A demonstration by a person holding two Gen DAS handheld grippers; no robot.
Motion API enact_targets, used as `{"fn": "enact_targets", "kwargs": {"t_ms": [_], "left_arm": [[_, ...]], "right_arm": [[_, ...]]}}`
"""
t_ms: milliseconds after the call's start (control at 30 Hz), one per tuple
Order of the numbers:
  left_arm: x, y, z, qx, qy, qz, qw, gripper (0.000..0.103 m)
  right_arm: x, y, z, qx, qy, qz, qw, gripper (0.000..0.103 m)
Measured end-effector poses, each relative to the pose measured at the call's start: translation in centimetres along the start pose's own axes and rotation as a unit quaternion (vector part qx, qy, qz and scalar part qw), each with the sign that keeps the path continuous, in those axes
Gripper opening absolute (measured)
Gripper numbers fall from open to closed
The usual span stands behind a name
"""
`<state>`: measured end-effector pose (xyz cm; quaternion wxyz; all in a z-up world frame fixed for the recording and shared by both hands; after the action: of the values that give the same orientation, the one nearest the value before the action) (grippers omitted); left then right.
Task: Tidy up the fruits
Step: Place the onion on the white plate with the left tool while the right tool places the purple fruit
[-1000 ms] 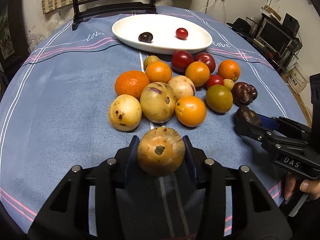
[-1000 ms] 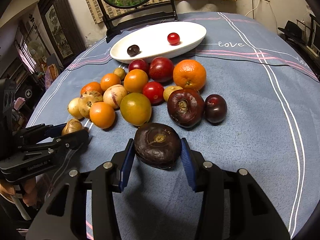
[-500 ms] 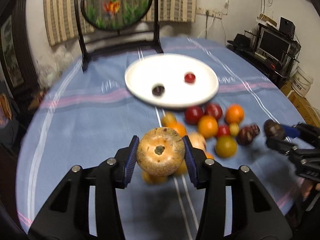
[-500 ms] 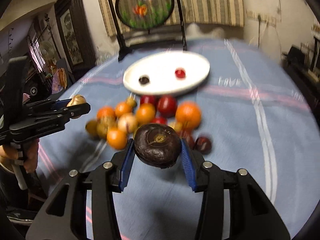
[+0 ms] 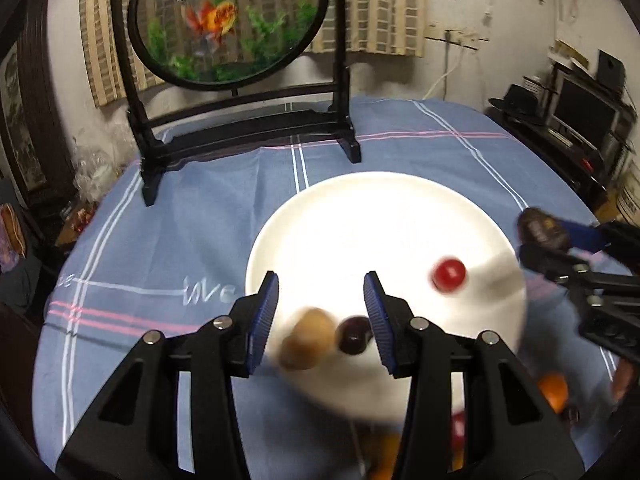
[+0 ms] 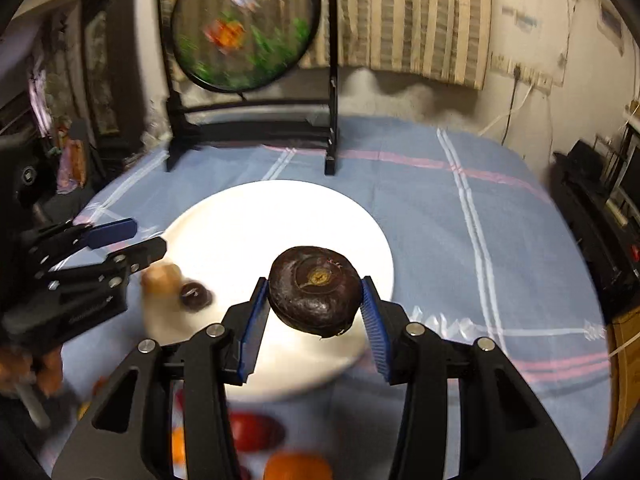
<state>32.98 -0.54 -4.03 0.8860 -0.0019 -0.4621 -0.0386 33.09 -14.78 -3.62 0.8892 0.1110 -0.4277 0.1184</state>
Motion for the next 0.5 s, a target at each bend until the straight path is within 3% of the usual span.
{"fn": "enact_targets", "kwargs": {"t_ms": [167,267,367,500], "left_arm": [[0.8,0.6,-5.1,0.001,0.032,0.002,0.9995,0.045],[0.7,0.9,-6.0,-0.002,0.035,0.011,0.9993,0.045],[0.5,1.0,-5.8,-0.001,0.035,0.006,0.9994,0.052],[0.3,0.7,-4.4,-0.008,0.031,0.008,0.9995,0.061]], "right_arm": [[0.4,-0.3,-5.9,0.004,0.048,-0.021,0.999,0.046],[0.2,0.1,-7.9,0.015,0.073,-0.023,0.997,0.046],[1.0,0.2,-7.7,0.01,0.047,-0.013,0.999,0.061],[1.1,0.1,-6.4,0.016,0.038,-0.029,0.999,0.061]]}}
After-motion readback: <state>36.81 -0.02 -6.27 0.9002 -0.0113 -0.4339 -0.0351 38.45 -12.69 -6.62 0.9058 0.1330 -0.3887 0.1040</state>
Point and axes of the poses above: each gripper's, at about its wrist camera, not at the fingertips, and z roughly against the way its jaws point, y to its left, x to its top, the point moved 9 cm from there along -z, roughly the way its jaws point, and after that the axes turned 9 degrees about -y, right-handed, at the moved point
